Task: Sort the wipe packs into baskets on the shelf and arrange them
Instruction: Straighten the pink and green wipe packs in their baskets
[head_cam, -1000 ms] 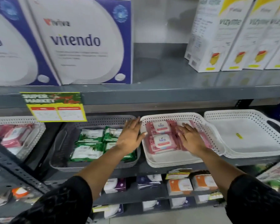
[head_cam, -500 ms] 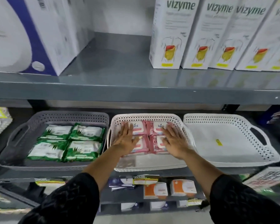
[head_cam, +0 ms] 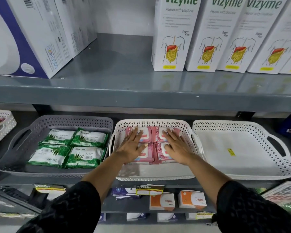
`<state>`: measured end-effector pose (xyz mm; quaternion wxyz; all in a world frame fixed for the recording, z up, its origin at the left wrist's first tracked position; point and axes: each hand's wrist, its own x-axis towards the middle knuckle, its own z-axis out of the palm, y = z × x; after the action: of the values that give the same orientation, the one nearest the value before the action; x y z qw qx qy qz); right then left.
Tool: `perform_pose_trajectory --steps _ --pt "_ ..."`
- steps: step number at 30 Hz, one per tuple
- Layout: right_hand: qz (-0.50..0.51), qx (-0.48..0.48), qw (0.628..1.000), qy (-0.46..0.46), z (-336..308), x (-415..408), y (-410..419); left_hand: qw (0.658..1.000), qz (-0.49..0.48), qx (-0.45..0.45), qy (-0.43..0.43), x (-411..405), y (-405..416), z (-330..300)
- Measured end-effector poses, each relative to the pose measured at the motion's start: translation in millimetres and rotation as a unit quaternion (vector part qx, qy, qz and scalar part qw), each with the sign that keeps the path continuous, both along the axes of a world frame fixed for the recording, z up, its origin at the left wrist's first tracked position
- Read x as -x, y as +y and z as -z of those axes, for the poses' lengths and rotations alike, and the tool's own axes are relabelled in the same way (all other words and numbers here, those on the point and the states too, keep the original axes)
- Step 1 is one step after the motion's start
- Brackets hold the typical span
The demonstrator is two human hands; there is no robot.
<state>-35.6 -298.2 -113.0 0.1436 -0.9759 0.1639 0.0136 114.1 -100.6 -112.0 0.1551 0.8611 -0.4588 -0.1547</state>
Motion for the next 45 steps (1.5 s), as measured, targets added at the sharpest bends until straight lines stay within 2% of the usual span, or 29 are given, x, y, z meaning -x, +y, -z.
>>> perform_pose_trajectory --steps 21,25,28,30,35,45 --pt "-0.014 0.043 0.999 -0.024 4 0 12 1.000 -0.011 0.015 -0.015 8 4 6" --pt "-0.014 -0.017 0.999 -0.039 3 2 6 1.000 0.002 0.014 -0.007 6 6 1" --pt "0.017 -0.095 0.990 -0.101 -2 1 -1 0.999 -0.007 0.031 0.013 4 5 -5" --pt "0.032 -0.100 0.987 -0.119 -4 -2 -4 0.999 -0.012 0.040 0.015 4 4 -5" --pt "0.016 -0.042 0.998 -0.039 4 -5 -5 0.999 -0.025 0.023 0.008 9 1 -5" --pt "0.025 -0.022 0.998 -0.045 6 -3 5 1.000 -0.016 0.011 -0.023 5 -1 2"
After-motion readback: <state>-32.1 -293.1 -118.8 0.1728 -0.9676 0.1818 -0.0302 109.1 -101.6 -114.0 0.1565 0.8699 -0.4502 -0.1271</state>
